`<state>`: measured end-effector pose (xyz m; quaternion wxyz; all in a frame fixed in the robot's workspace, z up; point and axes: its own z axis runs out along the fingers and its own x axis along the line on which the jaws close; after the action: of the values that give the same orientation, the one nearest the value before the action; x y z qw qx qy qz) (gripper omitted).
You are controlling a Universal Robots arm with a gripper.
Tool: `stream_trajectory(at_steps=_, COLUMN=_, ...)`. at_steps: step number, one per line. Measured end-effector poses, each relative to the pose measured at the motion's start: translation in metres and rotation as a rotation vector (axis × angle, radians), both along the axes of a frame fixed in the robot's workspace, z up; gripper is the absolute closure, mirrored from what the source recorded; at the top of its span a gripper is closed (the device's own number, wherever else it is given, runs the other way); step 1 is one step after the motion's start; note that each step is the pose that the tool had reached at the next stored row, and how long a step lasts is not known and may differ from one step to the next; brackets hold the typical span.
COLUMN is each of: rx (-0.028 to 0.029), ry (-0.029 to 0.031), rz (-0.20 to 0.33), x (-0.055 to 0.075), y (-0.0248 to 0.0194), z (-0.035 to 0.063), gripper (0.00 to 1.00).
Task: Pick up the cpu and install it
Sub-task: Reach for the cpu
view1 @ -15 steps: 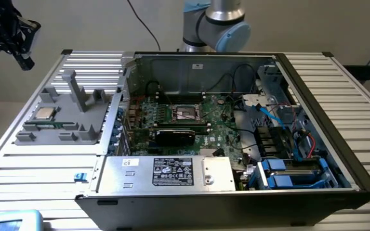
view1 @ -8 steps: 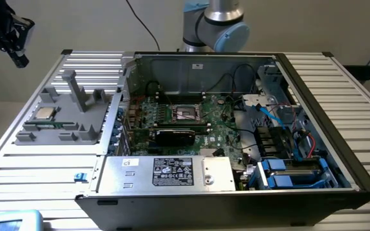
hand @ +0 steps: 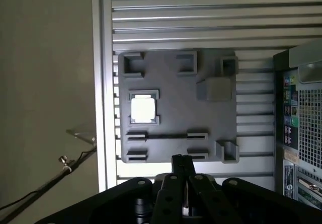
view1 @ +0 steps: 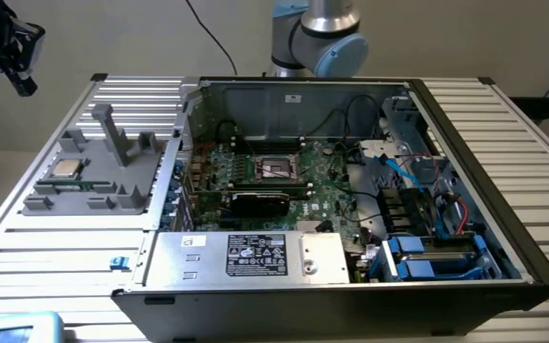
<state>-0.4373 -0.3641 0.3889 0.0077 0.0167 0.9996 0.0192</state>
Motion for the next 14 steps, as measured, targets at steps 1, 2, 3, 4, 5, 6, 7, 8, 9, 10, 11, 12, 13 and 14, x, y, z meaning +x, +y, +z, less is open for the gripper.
stream_trajectory(at_steps=1, rx=-0.0001, ry=0.0, rz=0.001, x=-0.002, y=0.0012, z=-0.0001, gripper=0.89)
stream_trajectory(at_steps=2, rx=-0.0001, ry=0.0, rz=0.001, x=-0.005, y=0.0024, z=-0.0002, gripper=0.89)
stream_trajectory(at_steps=3, rx=0.0, ry=0.0, rz=0.002, x=-0.007, y=0.0037, z=-0.0003, gripper=0.89)
stream_trajectory(at_steps=4, rx=0.0, ry=0.0, rz=0.003, x=-0.01, y=0.005, z=-0.0005, gripper=0.89)
stream_trajectory(at_steps=5, rx=0.0, ry=0.0, rz=0.003, x=-0.012, y=0.0062, z=-0.0006, gripper=0.89)
stream_trajectory(at_steps=6, rx=0.0, ry=0.0, rz=0.004, x=-0.015, y=0.0075, z=-0.0008, gripper=0.89)
stream_trajectory(at_steps=7, rx=0.0, ry=0.0, rz=0.004, x=-0.018, y=0.0089, z=-0.0009, gripper=0.89)
stream_trajectory(at_steps=8, rx=0.0, ry=0.0, rz=0.005, x=-0.02, y=0.0103, z=-0.001, gripper=0.89)
stream_trajectory(at_steps=9, rx=0.0, ry=-0.0001, rz=0.005, x=-0.022, y=0.0117, z=-0.0012, gripper=0.89)
stream_trajectory(at_steps=10, rx=0.0, ry=-0.0001, rz=0.005, x=-0.025, y=0.0132, z=-0.0013, gripper=0.89)
stream_trajectory(at_steps=11, rx=0.0, ry=0.0, rz=0.006, x=-0.027, y=0.0147, z=-0.0014, gripper=0.89)
stream_trajectory(at_steps=12, rx=0.0, ry=0.0, rz=0.006, x=-0.03, y=0.0162, z=-0.0015, gripper=0.89)
stream_trajectory(at_steps=13, rx=0.0, ry=-0.0001, rz=0.006, x=-0.032, y=0.0178, z=-0.0016, gripper=0.89)
stream_trajectory(at_steps=14, rx=0.0, ry=0.0, rz=0.007, x=-0.034, y=0.0194, z=-0.0017, gripper=0.89)
